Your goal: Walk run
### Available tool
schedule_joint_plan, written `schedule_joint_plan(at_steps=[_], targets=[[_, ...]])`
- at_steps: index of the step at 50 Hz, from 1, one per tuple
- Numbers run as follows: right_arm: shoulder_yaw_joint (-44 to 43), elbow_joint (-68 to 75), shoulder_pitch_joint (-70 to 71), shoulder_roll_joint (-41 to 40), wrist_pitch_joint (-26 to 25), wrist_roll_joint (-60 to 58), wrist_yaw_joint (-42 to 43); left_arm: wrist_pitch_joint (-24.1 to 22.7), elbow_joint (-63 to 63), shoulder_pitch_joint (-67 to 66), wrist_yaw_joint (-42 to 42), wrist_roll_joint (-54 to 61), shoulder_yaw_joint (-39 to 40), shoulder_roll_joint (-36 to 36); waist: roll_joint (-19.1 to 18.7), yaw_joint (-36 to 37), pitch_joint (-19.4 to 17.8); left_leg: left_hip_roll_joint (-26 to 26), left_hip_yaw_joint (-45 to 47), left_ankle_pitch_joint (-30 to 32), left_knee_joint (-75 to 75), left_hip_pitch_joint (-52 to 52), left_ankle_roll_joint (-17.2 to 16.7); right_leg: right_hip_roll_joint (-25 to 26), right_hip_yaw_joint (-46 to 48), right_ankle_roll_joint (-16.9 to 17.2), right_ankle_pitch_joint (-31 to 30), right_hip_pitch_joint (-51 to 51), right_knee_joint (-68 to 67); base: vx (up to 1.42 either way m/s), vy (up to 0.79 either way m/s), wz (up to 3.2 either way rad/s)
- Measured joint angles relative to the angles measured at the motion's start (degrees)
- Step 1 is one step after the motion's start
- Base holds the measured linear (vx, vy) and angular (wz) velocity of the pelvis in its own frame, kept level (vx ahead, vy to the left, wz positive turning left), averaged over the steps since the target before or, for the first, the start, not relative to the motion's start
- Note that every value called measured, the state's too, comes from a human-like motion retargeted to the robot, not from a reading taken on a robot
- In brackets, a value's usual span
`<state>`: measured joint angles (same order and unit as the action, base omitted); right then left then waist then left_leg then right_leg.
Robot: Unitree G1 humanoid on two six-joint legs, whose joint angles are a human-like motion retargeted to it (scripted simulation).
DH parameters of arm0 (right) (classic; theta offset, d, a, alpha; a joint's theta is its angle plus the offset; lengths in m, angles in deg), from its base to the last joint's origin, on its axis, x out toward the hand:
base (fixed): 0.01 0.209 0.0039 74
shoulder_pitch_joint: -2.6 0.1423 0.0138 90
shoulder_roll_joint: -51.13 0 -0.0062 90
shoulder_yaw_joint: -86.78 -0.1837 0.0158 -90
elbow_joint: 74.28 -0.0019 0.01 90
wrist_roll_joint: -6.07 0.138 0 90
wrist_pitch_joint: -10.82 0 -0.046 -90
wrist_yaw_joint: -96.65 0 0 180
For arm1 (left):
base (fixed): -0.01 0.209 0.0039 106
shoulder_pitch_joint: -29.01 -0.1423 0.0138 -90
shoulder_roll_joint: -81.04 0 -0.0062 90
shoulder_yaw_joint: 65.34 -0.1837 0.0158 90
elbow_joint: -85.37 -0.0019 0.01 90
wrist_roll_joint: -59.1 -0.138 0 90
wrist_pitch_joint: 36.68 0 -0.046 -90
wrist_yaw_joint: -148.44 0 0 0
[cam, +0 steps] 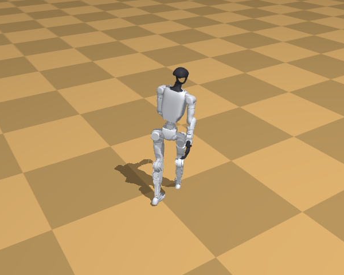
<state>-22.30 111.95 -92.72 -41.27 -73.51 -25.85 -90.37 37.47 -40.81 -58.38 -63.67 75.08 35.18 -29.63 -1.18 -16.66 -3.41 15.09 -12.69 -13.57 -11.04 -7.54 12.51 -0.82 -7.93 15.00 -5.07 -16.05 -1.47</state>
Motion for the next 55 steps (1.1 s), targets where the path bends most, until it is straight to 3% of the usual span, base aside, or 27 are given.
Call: schedule_joint_plan(at_steps=[2, 5, 8, 10, 11, 12, 15, 18, 20, 22, 25, 35, 38, 40, 42, 45, 48, 52, 55], targets=[[-0.6, -0.2, 1.2, 1.1, -0.1, 0.3, 0.8, -0.1, -0.5, -0.4, -0.6, -0.4, -0.8, -0.5, -0.1, -2.9, 0.6, 3.3, -2.5, 4.1, -0.9, 0.1, 2.2, -5.5, 1.4, -1.3, -5.1, 0.8, -0.2, 0.37, 0.26, 2.50], [0.2, 1.2, 4.2, 2.7, -0.4, 3.2, 1.9, -0.3, -2.1, -0.5, -1.0, -1.0, -0.7, -0.8, -0.9, -2.9, 0.5, 3.4, -3.1, 11.9, -7.5, 1.9, -0.2, -5.9, 4.5, -5.1, -4.1, 3.6, -0.1, 0.36, -0.25, 1.63], [0.5, 1.2, 7.4, 4.1, -2.2, 4.4, 1.1, -0.6, -3.1, -0.6, 1.8, 0.3, -1.5, -2.3, -0.9, -2.0, 0.1, 4.4, 1.1, 24.8, -20.8, 8.6, -5.9, -6.8, 5.0, -6.9, -1.6, 6.5, -0.2, 0.34, -0.27, 1.32], [1.0, 1.2, 9.9, 4.6, -3.3, 4.8, 1.0, -1.3, -2.4, -1.3, 3.1, 1.3, -1.8, -2.9, -0.7, -3.1, 0.8, 0.5, 9.0, 30.6, -29.2, 14.1, -10.4, -8.0, 10.0, -8.2, 0.1, 7.8, -0.1, 0.25, -0.27, 1.84], [1.6, 1.2, 11.3, 4.6, -3.5, 5.0, 1.1, -1.6, -2.0, -1.5, 2.9, 1.3, -1.3, -2.8, -0.7, -3.7, 1.3, -1.4, 12.4, 31.9, -32.6, 16.3, -10.7, -7.9, 10.6, -8.8, 1.0, 8.4, 0.0, 0.26, -0.36, 2.00], [2.2, 1.2, 12.8, 4.6, -3.8, 5.0, 1.3, -1.9, -1.8, -1.7, 2.5, 1.1, -0.8, -2.7, -0.6, -4.2, 1.6, -3.0, 15.3, 31.7, -35.7, 18.4, -10.6, -7.8, 11.8, -9.4, 1.8, 9.1, 0.1, 0.26, -0.39, 1.92], [3.4, 1.2, 18.4, 4.5, -4.8, 3.7, 2.0, -1.3, -1.5, -1.2, 1.2, 0.3, 1.5, -2.8, 0.3, -3.4, 1.8, -5.6, 22.1, 23.3, -40.4, 23.3, -7.4, -7.8, 16.8, -11.0, 3.4, 10.8, 0.2, 0.21, -0.33, 1.25], [5.0, -0.8, 22.1, 4.1, -5.2, 0.9, 1.9, -0.9, -1.3, -2.5, 2.2, 0.3, 3.6, -4.0, 0.8, 0.1, 2.4, -2.8, 21.8, 20.3, -36.7, 27.5, -9.6, -7.0, 18.0, -12.1, 4.8, 12.0, -0.3, 0.37, -0.27, 0.42], [6.4, -3.6, 23.3, 3.8, -4.6, -0.3, 1.5, -1.0, -1.0, -3.7, 4.1, 0.7, 4.7, -5.0, 1.0, 1.6, 3.0, -3.1, 23.3, 17.6, -31.6, 29.2, -9.6, -6.2, 19.0, -12.7, 5.9, 12.8, -0.4, 0.40, -0.24, 0.68], [7.4, -6.0, 23.8, 3.4, -3.3, -0.6, 1.5, -0.9, -0.7, -5.0, 5.1, 1.1, 5.4, -5.8, 1.1, 2.7, 3.6, -5.3, 27.2, 15.5, -24.8, 30.1, -6.6, -5.5, 20.7, -13.1, 7.3, 14.0, -0.4, 0.34, -0.21, 0.93], [7.4, -9.0, 24.0, 2.9, -1.1, -0.1, 2.1, -0.1, -0.5, -6.2, 5.2, 1.6, 6.6, -6.8, 0.3, 4.8, 3.8, -7.6, 32.3, 14.8, -13.5, 30.3, -4.7, -3.0, 24.3, -13.7, 9.2, 16.1, 0.0, 0.33, -0.21, 0.98], [4.9, -7.8, 20.3, 1.1, 2.5, 1.4, 0.0, 0.7, -0.1, -8.3, 6.9, 1.2, 9.2, -7.7, -0.9, 8.1, 4.3, -5.7, 54.3, 10.5, 10.0, 26.3, -4.2, 2.2, 37.1, -12.0, 15.7, 23.0, -0.1, 0.44, -0.15, 1.06], [4.8, -6.1, 17.0, 0.6, 2.3, -1.9, 0.9, 0.7, 0.2, -8.9, 6.9, 0.9, 10.9, -7.9, 1.2, 10.8, 5.5, -4.8, 54.6, 9.9, 9.6, 24.1, 1.2, 1.1, 37.1, -10.0, 14.9, 24.2, -1.7, 0.61, -0.19, 0.14], [4.2, -4.8, 14.4, -0.1, 1.6, -4.0, 3.4, 0.7, 0.0, -9.5, 6.5, 0.8, 12.3, -7.5, 3.8, 12.7, 6.2, -3.5, 50.4, 9.3, 9.5, 22.7, 2.5, -0.2, 36.3, -8.9, 13.1, 25.8, -3.1, 0.87, -0.43, -0.13], [3.9, -3.1, 11.5, -1.0, 0.7, -4.9, 7.1, 0.6, -0.4, -10.2, 6.7, 1.3, 13.3, -7.1, 4.0, 12.5, 6.9, -3.9, 53.0, 7.9, 9.5, 20.1, 2.5, -0.7, 37.2, -5.3, 7.5, 26.6, -6.4, 0.90, -0.09, 0.26], [4.9, 0.3, 7.5, -1.2, -0.9, -4.4, 12.2, 0.6, -1.2, -10.4, 9.2, 3.3, 14.2, -6.5, 2.1, 11.3, 8.1, -5.4, 45.8, 5.8, 8.4, 19.4, 2.5, -0.9, 35.4, -1.2, -6.8, 24.7, -15.3, 0.70, 0.02, 0.60], [4.6, 1.2, 3.2, -0.4, -2.7, -4.6, 13.2, -0.3, -0.4, -10.4, 11.2, 3.6, 13.2, -6.1, -2.4, 8.5, 8.5, -8.8, 43.7, 4.4, 8.0, 16.4, 2.5, 1.0, 33.5, -5.6, -16.6, 20.1, -28.2, 0.63, 0.06, 1.32], [0.4, 1.2, -1.7, 0.5, -4.5, -5.5, 9.3, 0.0, 0.1, -7.9, 10.9, 2.6, 10.8, -5.5, -6.2, 8.1, 8.7, -10.1, 36.5, 3.8, 7.8, 14.7, 2.5, 3.8, 23.4, -8.9, -9.3, 11.1, -39.8, 0.49, 0.08, 1.41], [-2.5, 1.2, -5.0, 0.2, -3.9, -3.1, 5.5, -0.3, 0.7, -6.5, 10.4, 2.5, 7.2, -4.5, -7.7, 7.0, 8.8, -9.5, 29.5, 4.0, 7.9, 13.6, 2.5, 1.9, 21.3, -11.5, -3.5, 6.9, -39.7, 0.45, 0.02, 2.05]])
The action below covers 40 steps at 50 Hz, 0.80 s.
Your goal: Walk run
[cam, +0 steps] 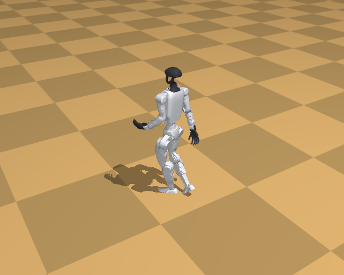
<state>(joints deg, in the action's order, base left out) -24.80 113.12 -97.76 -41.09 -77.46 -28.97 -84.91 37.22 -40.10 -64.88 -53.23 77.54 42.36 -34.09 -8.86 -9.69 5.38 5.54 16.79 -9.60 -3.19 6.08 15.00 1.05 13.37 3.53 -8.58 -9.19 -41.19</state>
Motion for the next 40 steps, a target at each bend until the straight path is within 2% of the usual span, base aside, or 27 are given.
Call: schedule_joint_plan(at_steps=[3, 7, 12, 13, 15, 16, 18, 20, 23, 25, 27, 30, 32, 33, 35, 37, 40], targets=[[-1.6, 0.0, -2.8, -0.6, 0.3, 2.8, -3.5, -0.3, 0.4, 1.4, -1.2, -1.3, -2.9, 1.2, -0.2, -2.8, 0.2, 1.8, -8.4, -0.1, -1.0, -0.5, 0.0, -3.8, 0.4, -1.4, 2.9, -2.9, 7.3, 0.47, -0.09, 2.51], [-1.7, 0.0, -4.8, -1.9, -0.9, 3.6, -6.5, 0.2, 0.3, 3.0, -3.3, -2.6, -5.7, 2.3, 2.3, -4.7, -0.1, 5.9, -17.4, -0.8, -2.5, -2.4, 0.0, -6.0, -5.3, 1.1, 1.7, -5.6, 21.6, 0.43, -0.18, 2.15], [0.5, 0.0, -4.0, -2.4, -1.3, -0.8, -7.8, 0.2, 1.1, 2.5, -5.4, -3.7, -6.8, 2.4, 6.0, -5.8, -1.5, 10.4, -26.1, -1.6, -3.3, -7.3, 0.0, -6.3, -15.3, 3.7, 3.3, -9.6, 34.6, 0.42, -0.19, 1.61], [0.8, 0.0, -3.5, -2.1, -1.1, -2.1, -7.5, 0.2, 1.2, 2.2, -5.7, -4.0, -6.7, 2.3, 6.3, -6.2, -1.9, 10.8, -27.7, -1.8, -3.4, -8.4, 0.0, -6.2, -16.0, 4.4, 3.4, -10.5, 36.6, 0.44, -0.17, 1.42], [1.2, 0.0, -2.7, -1.4, -0.7, -4.1, -6.3, 0.2, 1.1, 1.6, -5.8, -4.4, -6.2, 2.0, 6.7, -7.0, -2.3, 11.2, -30.0, -2.0, -3.7, -10.6, 0.0, -6.0, -18.1, 9.4, 4.9, -11.4, 40.4, 0.58, -0.26, 1.27], [1.3, 0.0, -2.3, -0.9, -0.8, -4.4, -5.6, 0.2, 0.9, 1.2, -5.7, -4.6, -5.8, 1.8, 6.8, -6.9, -2.5, 11.0, -30.2, -2.0, -3.8, -11.5, 0.0, -5.8, -18.9, 10.1, 5.2, -11.6, 41.4, 0.69, -0.34, 1.01], [1.2, 0.0, -1.5, 0.0, -1.4, -4.3, -4.6, 0.3, 0.4, 0.5, -5.4, -4.8, -5.0, 1.6, 7.0, -7.1, -2.6, 10.9, -30.9, -1.7, -4.3, -13.2, 0.0, -5.1, -20.5, 10.1, 5.0, -11.4, 41.9, 0.65, -0.32, 0.95], [0.6, 0.0, -0.7, 0.8, -2.4, -3.4, -4.5, 0.5, -0.1, -0.6, -4.9, -4.6, -4.4, 1.3, 7.1, -7.6, -2.1, 11.2, -31.4, -0.3, -5.1, -14.3, 0.0, -4.7, -21.9, 8.0, 2.8, -10.7, 40.1, 0.59, -0.20, 1.07], [-1.0, 0.0, 0.0, 2.0, -3.9, -2.1, -5.6, 0.7, -0.8, -3.1, -4.7, -4.4, -3.6, 0.9, 6.3, -9.8, -0.7, 11.6, -33.7, 4.9, -8.3, -15.3, -0.8, -5.5, -19.4, 5.8, -0.3, -8.7, 37.8, 0.70, -0.21, 1.41], [-1.9, 0.0, 0.7, 2.5, -4.6, -1.6, -6.1, 0.8, -1.5, -4.4, -5.0, -4.9, -2.6, 0.6, 5.5, -8.8, 0.7, 10.9, -32.5, 11.3, -11.7, -14.3, -3.0, -5.6, -18.7, 5.1, 1.9, -7.4, 36.2, 0.74, -0.40, 0.93], [-2.6, 0.0, 1.9, 3.0, -4.8, -0.8, -6.3, 1.0, -2.1, -5.2, -4.3, -5.3, -2.7, -0.3, 5.5, -7.7, 1.1, 11.3, -31.5, 20.6, -18.0, -11.8, -6.8, -6.6, -16.6, 4.5, 3.6, -6.1, 35.3, 0.57, -0.27, 0.90], [-0.4, 0.0, 5.2, 3.5, -4.5, 1.3, -6.7, 1.2, -1.3, -6.0, -1.6, -4.3, -2.9, -1.3, 6.9, -7.6, 2.1, 9.3, -21.5, 31.8, -29.5, -5.3, -14.0, -8.3, -13.1, 2.3, 5.6, -3.4, 36.0, 0.59, -0.31, 1.04], [0.8, 0.0, 8.0, 3.4, -4.4, 2.5, -6.3, 0.9, -0.5, -6.1, -2.2, -4.5, -2.7, -1.3, 7.7, -8.6, 3.2, 6.0, -14.4, 35.3, -36.7, -0.7, -15.2, -9.4, -9.7, 1.8, 7.4, -1.4, 36.5, 0.50, -0.31, 1.55], [1.0, 0.0, 9.6, 3.3, -4.5, 2.8, -5.8, 0.8, -0.3, -5.9, -2.9, -4.8, -2.6, -1.2, 8.1, -8.7, 3.4, 4.5, -11.8, 34.5, -39.8, 1.4, -13.6, -10.0, -7.8, 1.8, 8.2, -0.4, 36.7, 0.44, -0.29, 1.48], [1.5, -1.1, 12.6, 2.8, -4.8, 2.4, -4.9, 0.9, -0.1, -5.4, -3.9, -5.2, -2.4, -1.0, 9.0, -8.2, 3.4, 3.0, -7.8, 28.0, -44.1, 5.4, -9.7, -10.5, -5.1, 1.4, 9.2, 1.6, 37.2, 0.40, -0.27, 1.08], [2.7, -3.4, 15.1, 2.2, -5.0, 0.6, -4.2, 0.9, 0.5, -5.3, -3.9, -5.2, -2.3, -1.3, 10.0, -6.5, 3.4, 3.2, -4.7, 24.4, -44.1, 9.0, -7.6, -10.1, -3.9, 0.7, 10.2, 3.4, 37.7, 0.39, -0.24, 0.41], [5.1, -7.9, 18.3, 1.4, -5.2, -2.4, -3.7, 0.5, 1.4, -5.3, -3.7, -5.2, -2.3, -1.6, 10.7, -2.6, 3.0, 6.9, -6.2, 18.4, -40.1, 15.3, -9.5, -8.6, -3.3, -0.3, 11.8, 5.2, 37.9, 0.47, -0.24, 0.11]])
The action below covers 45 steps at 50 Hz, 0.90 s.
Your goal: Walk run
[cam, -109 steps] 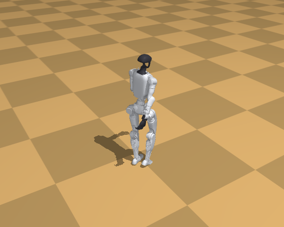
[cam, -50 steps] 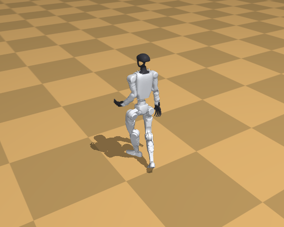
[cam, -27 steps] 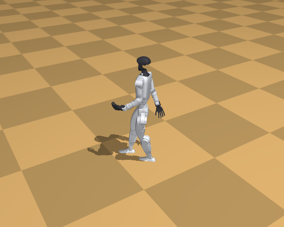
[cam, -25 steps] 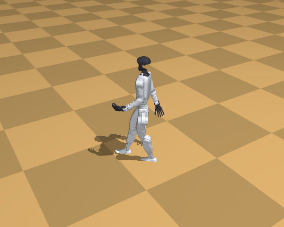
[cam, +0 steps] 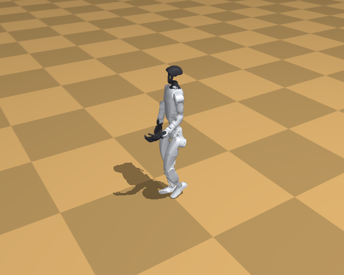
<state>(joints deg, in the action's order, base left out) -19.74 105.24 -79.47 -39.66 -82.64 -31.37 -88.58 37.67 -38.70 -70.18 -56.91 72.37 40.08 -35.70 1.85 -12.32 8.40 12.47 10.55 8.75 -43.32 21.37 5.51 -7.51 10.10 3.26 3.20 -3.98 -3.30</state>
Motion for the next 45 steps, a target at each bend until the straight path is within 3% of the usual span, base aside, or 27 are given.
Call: schedule_joint_plan(at_steps=[3, 7, 13, 16, 18, 21, 25, 27, 30, 35, 40, 43, 45], targets=[[2.1, -4.3, 2.2, -0.4, 1.3, -1.7, 0.8, -0.1, 1.0, -0.2, -0.6, -0.8, 0.0, -0.1, 0.1, 2.3, -0.6, -1.9, 3.5, -3.9, 10.8, 2.7, 2.1, 1.8, 2.7, -0.5, 2.1, 2.5, 0.2, 0.41, -0.23, 0.52], [3.2, -7.9, 5.0, -0.8, 4.1, -2.3, 2.5, 0.0, 1.7, -0.1, -1.2, -1.6, 0.0, -0.2, -1.0, 5.1, -2.3, -3.8, 7.6, -4.4, 28.5, 4.0, 3.4, 6.1, 6.2, -0.7, 4.7, 6.7, 0.9, 0.50, -0.24, 0.55], [2.3, -8.3, 7.6, -1.5, 5.9, -3.0, 2.7, 0.1, 2.3, -0.4, -0.7, -2.4, 1.6, -0.5, -0.8, 7.7, -3.8, -0.4, 12.0, -11.6, 46.3, 3.9, 3.1, 9.0, 9.3, 0.0, 6.5, 12.3, 1.2, 0.63, -0.19, 0.37], [2.9, -6.6, 7.3, -2.3, 5.1, -5.1, 3.2, 0.4, 2.4, -0.9, -0.1, -3.2, 3.3, -0.5, 0.4, 8.9, -3.5, -0.2, 13.7, -10.3, 45.5, 2.1, 7.5, 8.5, 8.9, 1.6, 4.1, 14.2, -0.6, 0.85, -0.13, -0.09], [3.0, -5.0, 6.0, -3.1, 4.5, -7.1, 3.5, 0.5, 2.2, -1.5, 0.3, -3.6, 4.4, -0.2, 0.9, 9.6, -2.9, -0.6, 14.3, -7.1, 44.6, 0.8, 7.9, 8.6, 8.4, 3.7, -0.1, 15.3, -2.7, 0.98, -0.12, -0.09], [3.2, -2.2, 2.3, -4.7, 3.6, -8.9, 4.2, 1.0, 1.4, -2.4, 0.0, -3.0, 6.0, 1.0, 1.8, 8.2, -0.7, -1.2, 12.9, -6.8, 41.8, -0.8, 9.5, 7.7, 9.0, 6.8, -14.3, 15.1, -8.3, 1.01, -0.19, 0.34], [3.9, 3.1, -2.8, -6.0, 3.6, -5.1, 5.0, 1.7, 0.8, -2.0, 0.1, -1.7, 6.3, 3.3, -1.9, 6.1, -1.1, -6.2, 8.3, -11.4, 37.8, -4.9, 9.5, 10.4, 7.6, 4.5, -32.9, 10.0, -24.6, 0.94, -0.17, 0.57], [3.1, 5.2, -4.9, -5.3, 3.9, -3.5, 3.1, 1.6, 0.8, -1.0, 0.7, -1.6, 5.2, 4.0, -3.5, 6.1, -1.4, -6.7, 6.1, -13.0, 38.1, -7.5, 9.5, 12.1, 3.9, 5.2, -31.3, 5.6, -31.6, 0.65, -0.04, 0.62], [1.6, 6.3, -8.9, -4.6, 4.1, -2.1, 1.4, 1.8, 0.3, 1.2, 1.5, -1.2, 3.9, 4.6, -5.0, 5.7, -1.5, -6.3, 3.3, -14.2, 39.0, -10.7, 9.5, 13.0, -1.6, 6.0, -21.0, -1.2, -37.3, 0.77, -0.04, 0.82], [-0.9, 7.9, -15.9, -4.0, 6.2, 1.6, 1.8, 1.4, 0.5, 3.9, 1.4, -1.1, 0.6, 5.5, -6.6, 0.7, -1.6, -3.9, -5.8, -15.5, 40.8, -15.7, 9.5, 3.3, 6.1, 2.3, -8.8, -9.0, -31.2, 0.58, -0.10, 1.52], [-1.5, 7.9, -21.1, -5.0, 4.0, 3.6, -3.9, 1.3, 0.4, 6.1, 0.5, -1.2, -1.7, 6.1, -3.2, -2.2, -2.5, 0.8, -11.9, -18.4, 40.4, -21.5, 9.5, -0.5, 1.7, 4.4, -8.2, -14.1, -11.9, 0.71, -0.30, 1.18], [-1.2, 7.9, -22.1, -5.5, 2.6, 3.2, -6.2, 1.1, 0.6, 6.4, -0.1, -1.1, -2.6, 6.0, -2.3, -3.2, -3.5, 1.8, -14.6, -20.2, 40.1, -25.6, 9.4, 0.0, -2.7, 3.9, -5.3, -17.5, -2.3, 0.56, -0.23, 0.75], [-0.9, 7.9, -22.1, -5.7, 2.2, 2.6, -7.1, 0.9, 0.8, 6.2, -0.5, -1.1, -2.7, 5.8, -2.4, -3.6, -3.8, 1.4, -15.0, -21.0, 40.1, -27.6, 8.9, 0.7, -2.9, 5.6, -4.4, -19.1, 2.4, 0.63, -0.31, 0.26]])
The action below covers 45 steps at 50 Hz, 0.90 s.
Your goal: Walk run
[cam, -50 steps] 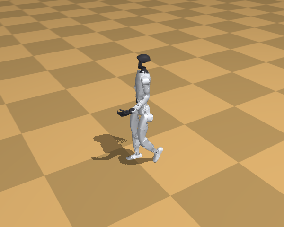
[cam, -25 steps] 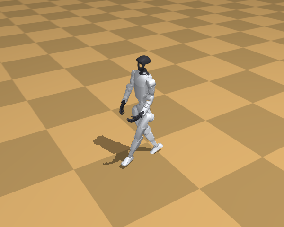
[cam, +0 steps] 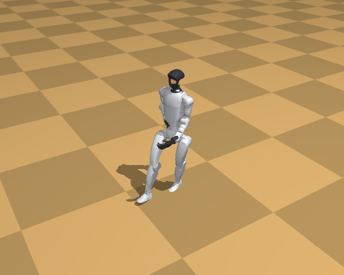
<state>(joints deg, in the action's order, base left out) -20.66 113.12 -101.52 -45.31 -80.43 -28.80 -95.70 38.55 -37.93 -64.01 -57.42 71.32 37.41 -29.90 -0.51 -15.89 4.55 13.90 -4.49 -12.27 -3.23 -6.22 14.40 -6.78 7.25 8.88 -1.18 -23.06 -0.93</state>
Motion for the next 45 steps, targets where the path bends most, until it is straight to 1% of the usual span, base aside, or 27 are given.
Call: schedule_joint_plan(at_steps=[2, 3, 5, 7, 8, 10, 12, 13, 15, 16, 17, 20, 22, 24, 26, 31, 33, 35, 37, 38, 39, 40, 42, 43, 45], targets=[[0.5, 0.0, 1.0, 0.2, 0.0, -1.1, -0.3, -0.2, -0.3, -0.1, -0.4, 0.3, 0.4, -0.4, -0.1, 0.7, 0.3, -0.2, 1.1, -0.9, -0.4, -1.6, -0.6, 0.7, 1.8, 1.0, 1.2, -1.3, 2.2, 0.67, -0.34, -0.07], [0.4, 0.0, 1.5, 0.2, 0.1, -1.5, -0.1, -0.2, -0.6, -0.2, -0.6, 0.5, 0.4, -0.6, 0.0, 0.2, 0.5, 0.1, 1.0, -0.9, -0.9, -2.3, -0.8, 0.6, 3.1, 0.4, 0.9, -1.5, 1.0, 0.79, -0.40, 0.39], [-0.2, 0.0, 2.7, 0.3, 0.2, -1.9, 0.9, -0.1, -1.5, -0.4, -0.9, 0.8, 0.2, -0.9, -0.5, -1.4, 1.2, -0.4, 0.4, 0.4, -2.1, -2.9, -1.9, 0.4, 3.3, -3.8, -0.6, -1.7, -2.6, 0.77, -0.38, 1.02], [-1.7, 0.0, 3.6, 0.4, 0.6, -1.9, 2.3, 0.2, -2.3, -1.2, -1.0, 0.6, -0.4, -1.1, -1.3, -4.3, 2.1, -1.6, -1.2, 3.6, -4.4, -3.7, -4.0, 0.4, 3.5, -4.9, -4.3, -0.3, -4.1, 0.80, -0.42, 1.56], [-2.4, 0.0, 3.8, 0.4, 0.9, -1.7, 3.0, 0.3, -2.8, -1.7, -1.1, 0.3, -0.5, -1.3, -1.6, -5.5, 2.6, -2.3, -1.8, 6.1, -6.0, -3.9, -5.3, 0.0, 4.9, -4.7, -6.7, 0.9, -4.4, 0.85, -0.51, 1.23], [-3.0, 0.0, 4.6, 0.3, 1.7, -0.2, 4.1, 0.2, -3.5, -2.7, -1.7, -0.5, -0.5, -1.7, -2.3, -5.1, 3.7, -3.1, -1.7, 13.6, -10.4, -3.2, -8.1, 0.6, 2.6, -6.3, -6.1, 2.4, -6.2, 0.81, -0.49, 0.53], [-3.3, 0.0, 5.9, 0.5, 1.8, 2.0, 4.6, 0.0, -4.0, -4.0, -2.2, -1.4, -1.5, -2.4, -2.0, -3.8, 3.8, -3.2, -1.1, 24.9, -18.0, -1.1, -11.8, 1.4, -1.7, -7.9, -4.7, 3.5, -8.0, 0.74, -0.39, 0.21], [-3.1, 0.0, 7.0, 0.7, 1.6, 2.7, 4.8, -0.1, -3.9, -4.6, -2.0, -1.5, -1.9, -2.8, -1.5, -3.3, 3.8, -3.5, 0.5, 29.9, -22.8, 0.6, -13.8, 0.6, -0.1, -8.8, -3.8, 5.1, -8.4, 0.78, -0.43, 0.10], [-2.5, 0.0, 9.9, 1.0, 0.9, 2.9, 5.4, -0.2, -3.5, -5.5, -1.6, -1.2, -2.1, -3.2, 0.3, -2.9, 4.6, -4.5, 6.6, 36.9, -33.4, 5.6, -14.6, -1.6, 5.1, -10.5, -2.4, 8.2, -7.9, 0.70, -0.41, 0.00], [-2.4, 0.0, 11.7, 1.2, 0.6, 2.7, 6.0, -0.3, -3.3, -5.5, -2.0, -1.2, -1.9, -3.1, 1.0, -2.7, 5.0, -4.8, 8.4, 39.1, -37.6, 8.1, -13.3, -1.5, 5.2, -11.0, -1.4, 9.5, -7.6, 0.70, -0.43, 0.14], [-2.4, -0.1, 13.6, 1.3, 0.4, 2.5, 6.7, -0.3, -3.2, -5.5, -2.5, -1.4, -1.6, -3.0, 1.5, -2.8, 5.2, -5.4, 9.7, 39.4, -41.3, 10.6, -11.9, -1.4, 5.3, -11.3, -0.4, 10.8, -7.3, 0.70, -0.45, 0.49], [-2.2, -2.4, 18.7, 1.2, 0.6, 2.0, 8.8, -0.2, -2.6, -5.4, -4.0, -2.3, -0.4, -2.8, 2.4, -3.6, 5.0, -8.3, 13.3, 29.3, -47.0, 16.9, -6.8, -1.0, 6.9, -11.4, 1.3, 14.6, -6.1, 0.59, -0.39, 0.36], [-1.4, -6.0, 21.2, 0.8, 1.0, 1.9, 9.7, -0.4, -1.7, -5.6, -3.9, -2.5, 0.5, -2.9, 3.7, -1.6, 4.9, -8.0, 15.9, 25.7, -45.2, 20.5, -6.4, -0.1, 6.2, -12.1, 2.0, 16.9, -4.8, 0.51, -0.34, -0.71], [-0.5, -10.2, 23.4, 0.2, 1.8, 2.0, 10.1, -0.6, -0.7, -5.9, -3.8, -2.5, 1.3, -3.0, 4.5, 0.6, 4.6, -6.8, 16.9, 21.4, -40.8, 24.1, -6.8, 1.5, 4.4, -12.9, 2.8, 18.6, -3.8, 0.65, -0.38, -0.89], [0.2, -14.2, 25.3, 0.0, 3.0, 2.1, 10.5, -0.7, 0.2, -6.2, -4.0, -2.6, 2.0, -3.1, 4.3, 2.4, 4.1, -6.5, 17.3, 18.5, -33.1, 26.4, -7.7, 3.7, 3.6, -13.3, 3.9, 20.5, -2.9, 0.60, -0.32, -0.58], [1.6, -21.7, 29.3, 0.6, 5.1, 1.2, 11.2, -0.7, 1.5, -6.4, -3.6, -2.5, 3.7, -4.2, 1.7, 5.5, 1.5, -8.3, 20.5, 17.5, -9.7, 28.7, -9.1, 9.9, 2.2, -13.9, 7.6, 26.0, -2.0, 0.60, -0.27, -0.39], [2.1, -23.3, 30.1, 1.1, 5.2, 0.0, 11.4, -0.7, 1.5, -6.4, -3.1, -2.2, 4.4, -4.8, 1.3, 6.8, 0.5, -6.9, 19.4, 15.6, -2.3, 29.8, -9.9, 11.6, 1.1, -14.3, 9.1, 28.3, -1.8, 0.68, -0.23, -0.48], [2.4, -24.0, 30.6, 1.5, 5.1, -1.8, 11.6, -0.5, 1.2, -6.2, -2.7, -1.9, 5.2, -5.1, 1.2, 7.5, 0.0, -5.1, 16.7, 13.2, 3.5, 30.7, -12.3, 12.7, 0.4, -14.6, 10.5, 30.3, -1.7, 0.73, -0.21, -0.27], [2.7, -23.5, 30.1, 1.5, 4.8, -3.2, 12.0, -0.3, 1.1, -6.7, -2.5, -1.8, 5.7, -5.1, 1.9, 7.7, 0.0, -4.6, 16.8, 11.4, 5.8, 30.4, -11.1, 12.7, 0.0, -14.5, 11.6, 32.0, -2.2, 0.79, -0.19, -0.24], [2.9, -22.9, 29.6, 1.4, 4.6, -3.6, 12.2, -0.2, 1.3, -7.3, -2.4, -1.8, 5.9, -5.2, 2.3, 8.4, -0.1, -4.9, 18.1, 11.1, 5.5, 29.7, -11.1, 12.7, -0.7, -14.4, 11.6, 33.0, -2.6, 0.83, -0.17, -0.49], [2.8, -22.0, 29.1, 1.2, 4.5, -4.1, 12.3, 0.0, 1.3, -7.5, -2.5, -1.9, 6.3, -5.0, 2.7, 9.0, 0.1, -4.8, 18.1, 10.7, 4.5, 29.2, -9.4, 12.5, -1.2, -14.0, 11.2, 33.5, -3.3, 0.85, -0.14, -0.57], [2.6, -20.7, 28.7, 1.0, 4.4, -4.7, 12.3, 0.2, 1.2, -7.6, -2.7, -2.1, 6.7, -4.6, 3.1, 9.6, 0.4, -4.7, 17.5, 10.3, 3.1, 28.8, -6.9, 12.2, -1.5, -13.4, 10.6, 33.8, -4.1, 0.79, -0.12, -0.44], [1.9, -17.8, 26.9, 0.6, 4.1, -5.1, 11.5, 0.2, 1.1, -8.3, -3.1, -2.8, 7.4, -4.0, 3.3, 10.4, 1.2, -4.4, 17.5, 11.6, 1.9, 27.7, -5.9, 12.2, -1.8, -11.5, 7.3, 34.7, -6.1, 0.88, -0.11, -0.39], [1.5, -16.2, 25.6, 0.4, 3.8, -5.1, 10.9, 0.1, 1.1, -8.7, -3.3, -3.1, 7.7, -3.6, 3.4, 11.1, 1.6, -4.1, 16.2, 13.9, 1.6, 27.1, -5.7, 12.0, -1.7, -10.2, 4.3, 35.0, -7.4, 1.06, -0.09, -0.32], [0.9, -12.9, 22.2, -0.1, 3.0, -4.5, 10.0, 0.1, 0.8, -9.6, -3.6, -3.6, 8.1, -3.0, 3.5, 11.3, 3.1, -4.6, 16.6, 15.9, 0.0, 25.7, -5.5, 11.3, -0.2, -7.7, -4.9, 34.8, -11.4, 1.04, -0.08, -0.07]])
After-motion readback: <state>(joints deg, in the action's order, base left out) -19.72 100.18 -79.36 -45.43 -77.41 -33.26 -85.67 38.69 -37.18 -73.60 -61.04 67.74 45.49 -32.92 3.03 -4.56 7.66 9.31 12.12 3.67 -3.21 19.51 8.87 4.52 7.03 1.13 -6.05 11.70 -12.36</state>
